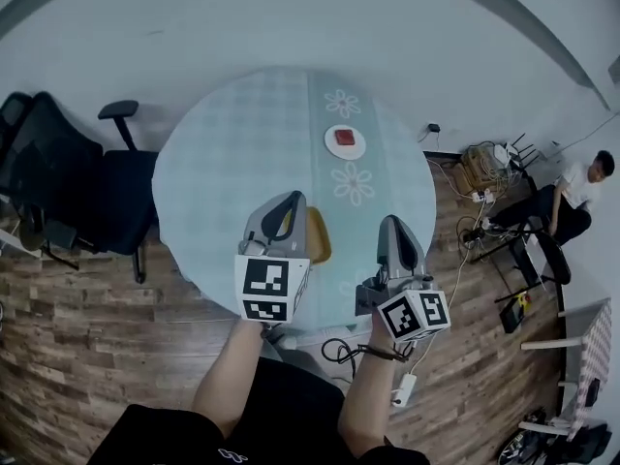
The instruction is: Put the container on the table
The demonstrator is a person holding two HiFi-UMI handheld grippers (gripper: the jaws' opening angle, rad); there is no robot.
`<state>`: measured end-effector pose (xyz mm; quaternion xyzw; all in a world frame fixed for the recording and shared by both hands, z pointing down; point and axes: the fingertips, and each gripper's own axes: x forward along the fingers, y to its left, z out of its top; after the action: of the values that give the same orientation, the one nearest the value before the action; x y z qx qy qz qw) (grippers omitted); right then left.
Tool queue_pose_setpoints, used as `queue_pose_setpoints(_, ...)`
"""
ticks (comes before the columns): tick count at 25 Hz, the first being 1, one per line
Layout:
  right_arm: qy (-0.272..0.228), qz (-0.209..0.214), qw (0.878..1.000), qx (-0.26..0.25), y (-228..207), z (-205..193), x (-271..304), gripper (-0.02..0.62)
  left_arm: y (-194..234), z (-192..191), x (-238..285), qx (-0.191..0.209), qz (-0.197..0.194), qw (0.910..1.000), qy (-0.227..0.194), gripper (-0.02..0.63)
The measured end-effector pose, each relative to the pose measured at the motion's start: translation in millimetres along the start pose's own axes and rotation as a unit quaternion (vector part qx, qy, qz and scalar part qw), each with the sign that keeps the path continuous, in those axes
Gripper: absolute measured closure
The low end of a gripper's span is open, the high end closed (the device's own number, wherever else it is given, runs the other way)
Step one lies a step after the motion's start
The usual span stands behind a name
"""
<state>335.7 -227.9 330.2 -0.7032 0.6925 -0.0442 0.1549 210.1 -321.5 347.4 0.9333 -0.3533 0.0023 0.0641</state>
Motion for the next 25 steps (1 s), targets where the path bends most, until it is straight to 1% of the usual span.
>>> queue_pose_setpoints(3, -0.006, 0.012, 1.0, -0.025, -0.1, 19.4, -13.6, 0.586, -21.8, 22.2, -5.3, 0.014, -0.009, 0.9996, -0.024, 0.604)
queue_pose_setpoints(6, -0.02, 0.025, 0.999, -0.022, -1.0, 36.3, -21.2, 0.586, -36.9, 37.4, -8.1, 0.024, -0.013, 0.9988, -0.041, 0.604)
queue_pose_setpoints(10, -0.026, 0.022, 0.999, -0.034, -5.2, 50.5, -31.5, 0.586, -49.5, 45.6, -14.4, 0.033, -0.011, 0.9981, -0.052, 0.604)
queue_pose_setpoints(16, -0.031, 0.022, 0.999, -0.034, -8.3, 56.7, -33.2, 0.586, -50.5, 52.2, -22.4, 0.043, 0.003, 0.9972, -0.061, 0.604)
queue_pose_setpoints(20, -0.034, 0.03, 0.998, -0.034, -3.9, 58.4, -32.2, 0.586, -48.9, 55.9, -28.5, 0.05, 0.01, 0.9966, -0.064, 0.604)
queue_pose_setpoints(25, -0.033, 0.04, 0.998, -0.037, 1.2, 56.8, -26.0, 0.586, -44.7, 59.9, -30.1, 0.042, 0.011, 0.9966, -0.07, 0.604)
